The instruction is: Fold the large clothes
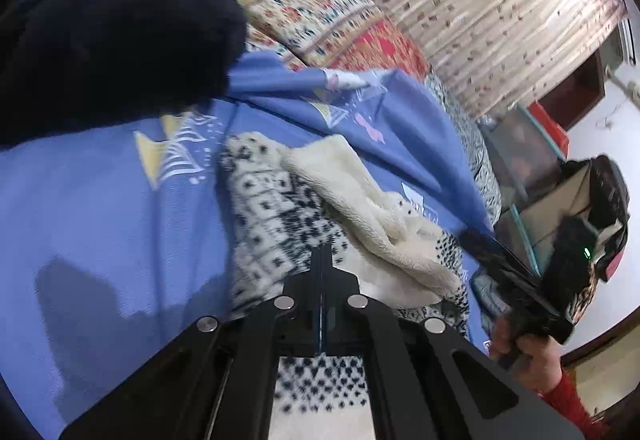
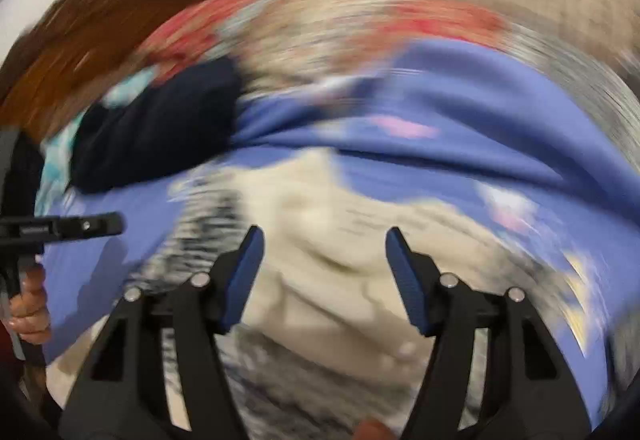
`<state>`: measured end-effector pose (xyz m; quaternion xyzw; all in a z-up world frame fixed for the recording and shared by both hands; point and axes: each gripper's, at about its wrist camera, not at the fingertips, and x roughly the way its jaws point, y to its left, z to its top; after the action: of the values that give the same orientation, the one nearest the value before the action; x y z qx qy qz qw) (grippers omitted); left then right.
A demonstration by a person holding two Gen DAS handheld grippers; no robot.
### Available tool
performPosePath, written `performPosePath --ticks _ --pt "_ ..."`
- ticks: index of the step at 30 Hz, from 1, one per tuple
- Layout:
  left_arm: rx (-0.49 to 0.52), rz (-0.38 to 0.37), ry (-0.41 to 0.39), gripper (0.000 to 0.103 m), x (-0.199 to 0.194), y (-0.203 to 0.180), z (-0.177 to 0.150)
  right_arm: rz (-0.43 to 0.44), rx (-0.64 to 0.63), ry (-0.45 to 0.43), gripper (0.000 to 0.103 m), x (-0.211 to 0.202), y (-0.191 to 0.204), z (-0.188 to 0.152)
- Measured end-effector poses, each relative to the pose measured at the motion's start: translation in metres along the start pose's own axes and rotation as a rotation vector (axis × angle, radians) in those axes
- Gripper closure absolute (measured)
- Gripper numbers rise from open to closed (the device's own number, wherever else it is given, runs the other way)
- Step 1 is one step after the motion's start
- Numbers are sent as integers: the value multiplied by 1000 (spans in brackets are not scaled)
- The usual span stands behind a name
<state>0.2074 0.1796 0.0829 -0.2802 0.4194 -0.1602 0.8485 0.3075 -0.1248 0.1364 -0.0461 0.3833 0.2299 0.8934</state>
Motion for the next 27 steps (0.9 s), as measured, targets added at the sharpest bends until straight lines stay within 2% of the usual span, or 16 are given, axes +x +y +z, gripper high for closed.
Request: performPosePath --ticks 2,4,5,6,7,9,10,12,14,16,17,18,19,22,25,27 --pt "-9 0 -1 82 -9 9 -2 32 -73 58 42 43 31 18" --pt "-13 6 -4 82 -19 16 -4 -23 -143 164 43 89 48 22" --pt "-18 10 -3 82 -26 22 -4 -75 -172 221 52 111 48 21" --pt "-20 11 -1 82 -29 25 -5 -107 -177 248 92 122 45 20" --pt "-20 10 -2 82 -32 27 -5 -120 -144 241 94 122 38 23" --pt "-18 4 -13 82 -39 33 -5 -92 -6 114 94 93 11 34" --pt "-20 -1 -18 82 -42 37 -3 -79 10 73 94 77 6 36" --pt "-29 -17 -26 82 -42 38 2 -17 -31 13 94 50 13 36" --pt "-37 -44 -49 82 -44 37 10 93 -163 61 93 40 41 23" --pt "-39 -61 -74 82 -45 30 19 147 -298 162 92 52 73 1" --pt "-34 -66 -79 82 -45 26 22 168 -358 211 78 63 88 -15" --pt "-23 -74 -79 82 -42 20 25 169 -393 262 45 77 98 -30" --pt "-4 -78 -67 82 -35 12 29 144 -405 282 26 86 102 -41" --pt "57 -82 -19 82 -7 -10 36 115 -359 242 26 79 97 -54" --pt "112 -76 21 82 23 -24 39 147 -165 122 26 30 59 -48" --pt "161 -61 70 82 56 -32 41 109 -12 51 27 4 9 -48"
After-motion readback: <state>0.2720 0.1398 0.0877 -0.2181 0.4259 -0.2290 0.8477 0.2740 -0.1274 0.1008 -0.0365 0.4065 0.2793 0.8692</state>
